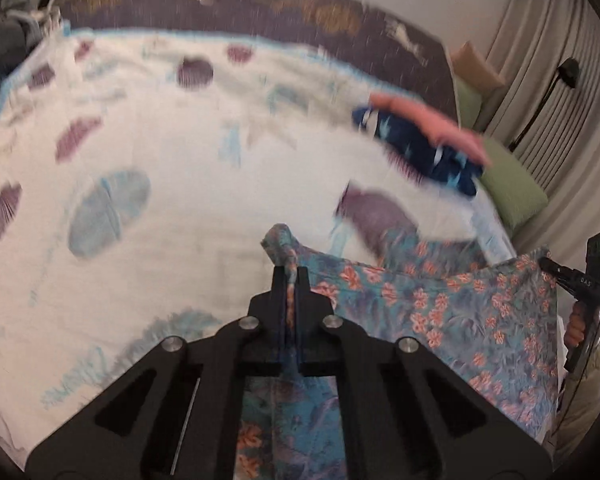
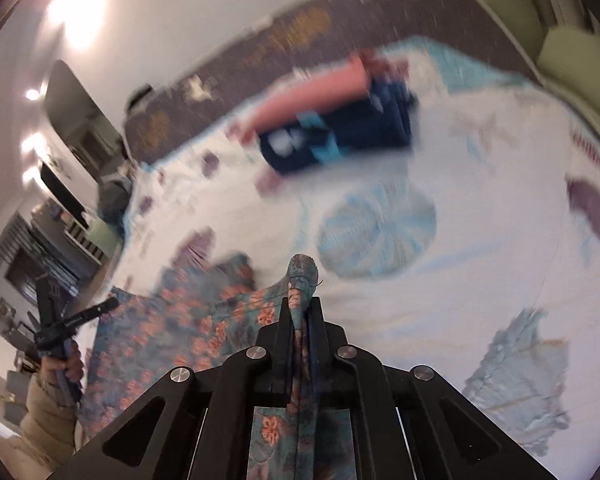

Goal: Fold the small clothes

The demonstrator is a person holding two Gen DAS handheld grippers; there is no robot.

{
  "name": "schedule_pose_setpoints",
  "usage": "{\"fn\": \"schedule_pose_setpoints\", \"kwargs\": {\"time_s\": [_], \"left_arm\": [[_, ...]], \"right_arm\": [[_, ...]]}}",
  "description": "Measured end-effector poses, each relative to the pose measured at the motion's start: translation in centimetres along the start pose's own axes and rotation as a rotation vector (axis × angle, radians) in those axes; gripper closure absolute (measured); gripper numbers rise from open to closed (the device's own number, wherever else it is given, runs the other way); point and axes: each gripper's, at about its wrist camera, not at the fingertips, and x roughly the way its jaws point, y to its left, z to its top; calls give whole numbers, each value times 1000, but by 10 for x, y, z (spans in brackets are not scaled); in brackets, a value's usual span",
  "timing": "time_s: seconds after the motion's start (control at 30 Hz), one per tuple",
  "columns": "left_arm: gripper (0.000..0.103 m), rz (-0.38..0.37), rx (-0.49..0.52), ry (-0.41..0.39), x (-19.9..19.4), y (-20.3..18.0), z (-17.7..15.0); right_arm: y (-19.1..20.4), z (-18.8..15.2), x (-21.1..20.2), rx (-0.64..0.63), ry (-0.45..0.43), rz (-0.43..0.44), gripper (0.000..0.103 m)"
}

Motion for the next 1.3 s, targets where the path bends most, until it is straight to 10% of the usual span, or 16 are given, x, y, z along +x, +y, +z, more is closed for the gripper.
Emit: {"fn": "schedule_pose_setpoints", "kwargs": {"time_s": [0.23,0.37,0.53,0.7,0.8,0.97,1.1,1.3], "left_arm": [[95,152,26,146,41,17,-6],[88,134,4,79,-6,21,-15],[72,60,30,-41,-82,-8,-34],[64,-54,74,45,-80,-47,-85],[64,9,72,155,-46,-45,-115],[64,59,98,97,-64,-50,-121],[44,54,96,10,-103,-45,-115],[43,129,-61,1,-123,7,-128]], "right_arm": [[-23,-5,48,38,127,-269,90],[-14,-19,23,13,81,-365,75],[42,-39,-39,-62,19,-203,74],[91,-88,-37,-100,129,5,74],[84,-116,-16,-62,213,-78,74],[74,-129,-30,4,191,-180,77],[115,-139,-61,-143,135,-170,72],[182,-169,-55,-329,146,-122,66]]}}
